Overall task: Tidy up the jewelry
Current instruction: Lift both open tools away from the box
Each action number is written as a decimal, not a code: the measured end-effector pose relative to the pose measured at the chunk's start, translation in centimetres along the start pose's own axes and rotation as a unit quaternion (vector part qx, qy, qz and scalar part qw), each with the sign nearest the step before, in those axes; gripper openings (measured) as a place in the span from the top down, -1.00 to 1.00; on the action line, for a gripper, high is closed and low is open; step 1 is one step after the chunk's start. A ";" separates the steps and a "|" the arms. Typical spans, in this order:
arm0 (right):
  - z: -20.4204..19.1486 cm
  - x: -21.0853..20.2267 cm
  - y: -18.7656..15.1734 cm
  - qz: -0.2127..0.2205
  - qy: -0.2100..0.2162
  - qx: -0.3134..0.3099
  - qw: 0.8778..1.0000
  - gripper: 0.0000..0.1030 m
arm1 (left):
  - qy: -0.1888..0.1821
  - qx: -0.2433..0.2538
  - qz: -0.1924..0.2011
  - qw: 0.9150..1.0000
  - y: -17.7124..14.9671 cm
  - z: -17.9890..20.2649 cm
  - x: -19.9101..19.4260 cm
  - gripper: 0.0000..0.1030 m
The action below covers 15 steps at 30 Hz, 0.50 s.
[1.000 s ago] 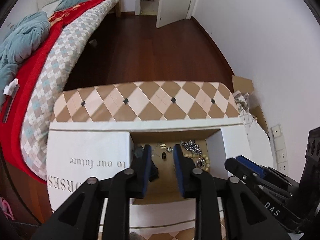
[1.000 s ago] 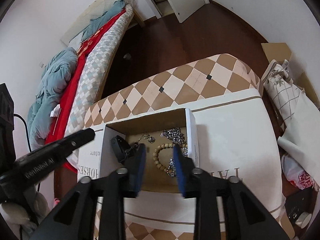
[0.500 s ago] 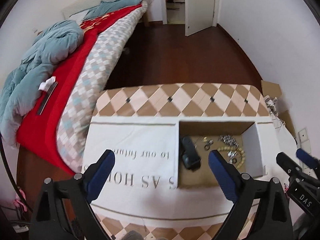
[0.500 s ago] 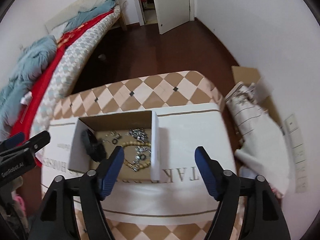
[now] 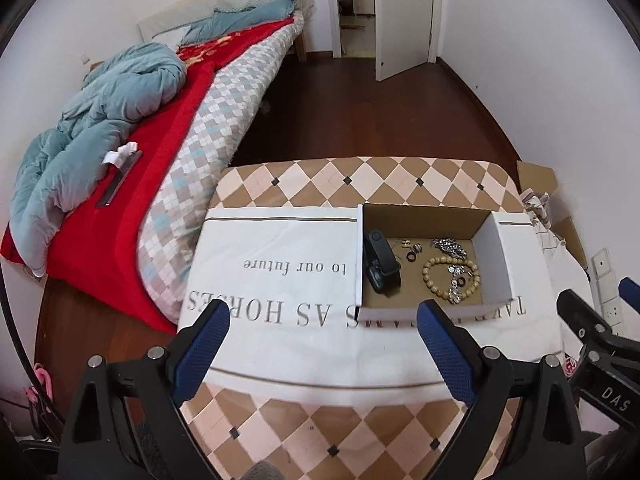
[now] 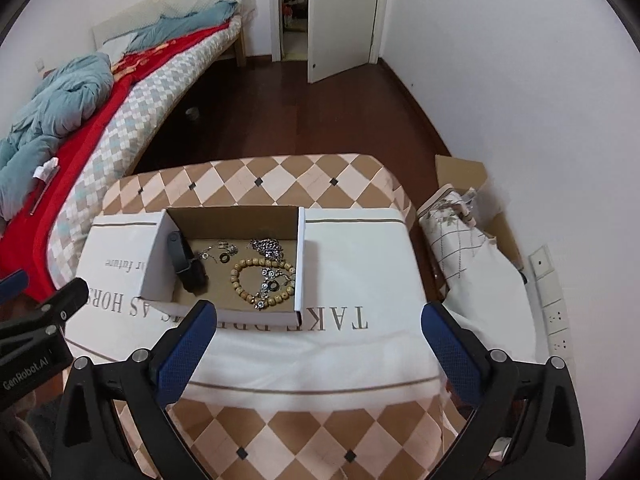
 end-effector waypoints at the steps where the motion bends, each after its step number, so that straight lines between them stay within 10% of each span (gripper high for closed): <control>1: 0.0 -0.6 0.0 0.003 0.001 0.002 1.000 -1.00 | -0.002 0.001 0.004 1.000 -0.1 0.0 -0.8 -0.85; 15: -0.1 -14.1 -0.4 0.072 0.012 0.006 0.997 -1.00 | 0.005 -0.022 0.088 0.996 0.5 -3.2 -13.5 -0.85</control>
Point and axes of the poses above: each gripper's, at about its wrist camera, not at the fingertips, and x roughly the way its jaws point, z to its right, y to its top, the point moved 5 cm from there along x, roughly the way its jaws point, and after that the axes turned 12 degrees about z, right-handed, at the moved point
